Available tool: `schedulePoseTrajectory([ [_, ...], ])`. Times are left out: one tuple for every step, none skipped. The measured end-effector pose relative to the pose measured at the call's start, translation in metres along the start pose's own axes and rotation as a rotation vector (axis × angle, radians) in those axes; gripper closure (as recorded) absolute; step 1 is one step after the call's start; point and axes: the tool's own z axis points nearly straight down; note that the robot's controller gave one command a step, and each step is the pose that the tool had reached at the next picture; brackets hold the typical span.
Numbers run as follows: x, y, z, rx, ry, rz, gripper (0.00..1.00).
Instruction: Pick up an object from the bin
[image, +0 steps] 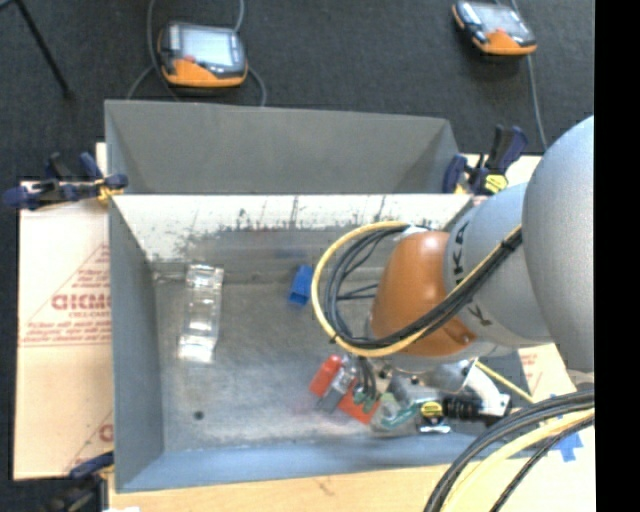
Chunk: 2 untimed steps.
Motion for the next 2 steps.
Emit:
schedulePoseTrajectory([
  [-0.002,0.0,-0.035,-0.001,0.0,-0.007,1.0],
  [-0.004,0.001,-0.086,-0.001,0.0,-0.014,1.0],
])
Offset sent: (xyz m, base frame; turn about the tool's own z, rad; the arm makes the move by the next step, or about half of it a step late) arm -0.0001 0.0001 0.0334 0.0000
